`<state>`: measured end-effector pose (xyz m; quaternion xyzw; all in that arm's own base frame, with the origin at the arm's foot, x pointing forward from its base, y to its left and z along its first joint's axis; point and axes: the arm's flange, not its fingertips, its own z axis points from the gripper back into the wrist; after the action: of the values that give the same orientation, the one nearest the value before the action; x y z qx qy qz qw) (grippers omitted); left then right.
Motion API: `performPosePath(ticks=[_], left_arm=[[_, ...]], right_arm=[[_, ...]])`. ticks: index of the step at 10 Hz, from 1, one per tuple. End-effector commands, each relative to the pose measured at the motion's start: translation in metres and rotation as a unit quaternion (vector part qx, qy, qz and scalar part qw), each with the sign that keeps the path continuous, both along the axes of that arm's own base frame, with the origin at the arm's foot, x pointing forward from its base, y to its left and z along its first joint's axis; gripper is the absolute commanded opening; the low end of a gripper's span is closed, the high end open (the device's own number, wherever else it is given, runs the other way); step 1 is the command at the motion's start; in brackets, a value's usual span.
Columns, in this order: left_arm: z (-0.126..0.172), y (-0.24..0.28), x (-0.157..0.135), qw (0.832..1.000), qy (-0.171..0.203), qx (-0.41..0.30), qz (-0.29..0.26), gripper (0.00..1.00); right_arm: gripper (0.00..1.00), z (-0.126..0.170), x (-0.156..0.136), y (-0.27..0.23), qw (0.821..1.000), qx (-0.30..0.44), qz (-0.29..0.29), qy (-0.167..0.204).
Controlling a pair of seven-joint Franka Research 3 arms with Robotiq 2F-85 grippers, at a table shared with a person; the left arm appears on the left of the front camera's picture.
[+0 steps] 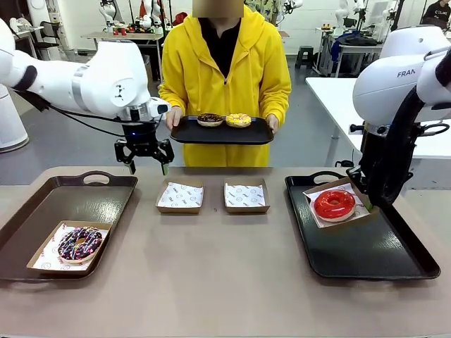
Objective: Individually package the donuts and arrange them on the tray.
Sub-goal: Place the picked Paper togo box on the Handle tray while simultaneously picking up another Paper togo box from the table with the other hand.
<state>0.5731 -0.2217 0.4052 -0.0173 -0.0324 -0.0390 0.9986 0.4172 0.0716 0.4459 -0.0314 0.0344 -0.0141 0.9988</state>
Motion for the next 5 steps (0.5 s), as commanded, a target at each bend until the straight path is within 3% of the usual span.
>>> performPosePath(ticks=[1, 5], left_arm=[[-0.014, -0.008, -0.002, 1.000, -0.017, 0.011, 0.009, 1.00], [-0.006, -0.008, -0.001, 1.000, -0.003, -0.002, -0.004, 1.00]], right_arm=[[0.01, 0.001, -0.001, 0.000, 1.000, 0.000, 0.000, -0.001], [0.01, 0.001, -0.001, 0.000, 1.000, 0.000, 0.000, -0.001]])
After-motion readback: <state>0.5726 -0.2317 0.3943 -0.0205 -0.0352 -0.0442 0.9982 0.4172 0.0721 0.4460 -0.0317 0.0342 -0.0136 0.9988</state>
